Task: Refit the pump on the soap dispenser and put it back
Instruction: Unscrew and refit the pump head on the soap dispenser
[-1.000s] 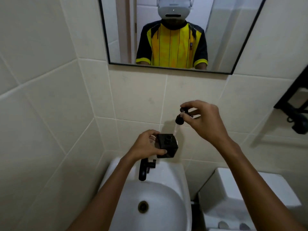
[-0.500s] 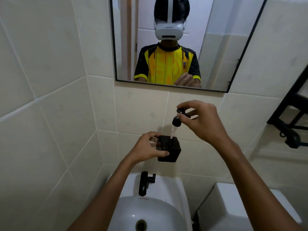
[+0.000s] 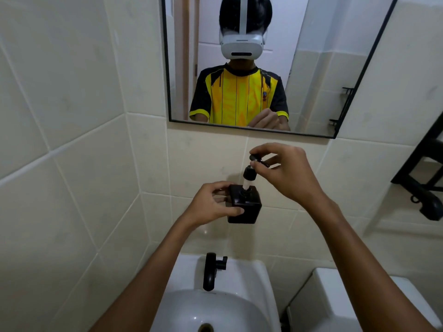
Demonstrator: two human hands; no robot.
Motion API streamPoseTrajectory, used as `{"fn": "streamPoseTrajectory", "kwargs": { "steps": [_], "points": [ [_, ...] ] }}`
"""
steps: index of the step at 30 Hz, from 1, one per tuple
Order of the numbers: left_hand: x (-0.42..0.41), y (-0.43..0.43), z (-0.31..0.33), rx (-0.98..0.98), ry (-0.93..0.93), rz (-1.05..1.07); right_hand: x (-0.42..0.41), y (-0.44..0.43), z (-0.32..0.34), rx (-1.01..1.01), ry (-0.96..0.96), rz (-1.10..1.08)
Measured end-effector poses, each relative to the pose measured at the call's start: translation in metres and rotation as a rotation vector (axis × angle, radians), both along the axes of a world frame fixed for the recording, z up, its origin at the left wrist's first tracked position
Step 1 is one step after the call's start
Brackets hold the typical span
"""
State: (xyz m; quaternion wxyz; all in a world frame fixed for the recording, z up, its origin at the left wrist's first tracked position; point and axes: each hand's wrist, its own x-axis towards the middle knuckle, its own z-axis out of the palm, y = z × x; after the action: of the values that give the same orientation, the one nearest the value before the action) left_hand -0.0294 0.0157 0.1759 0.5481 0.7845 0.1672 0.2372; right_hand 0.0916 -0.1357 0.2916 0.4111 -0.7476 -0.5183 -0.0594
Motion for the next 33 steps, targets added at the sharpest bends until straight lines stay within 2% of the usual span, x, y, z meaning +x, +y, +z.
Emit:
{"fn": "streamPoseTrajectory", "kwargs": {
  "steps": [25,33],
  "points": [
    [-0.005,0.024,0.006,-0.049,-0.045,-0.019,-0.001,0.019,-0.012,-0.113,0.019,0.046],
    [-0.005,0.027,0.007,-0.064,-0.068,-0.022,0.008,0.021,-0.015,-0.158,0.13,0.116]
  ]
}}
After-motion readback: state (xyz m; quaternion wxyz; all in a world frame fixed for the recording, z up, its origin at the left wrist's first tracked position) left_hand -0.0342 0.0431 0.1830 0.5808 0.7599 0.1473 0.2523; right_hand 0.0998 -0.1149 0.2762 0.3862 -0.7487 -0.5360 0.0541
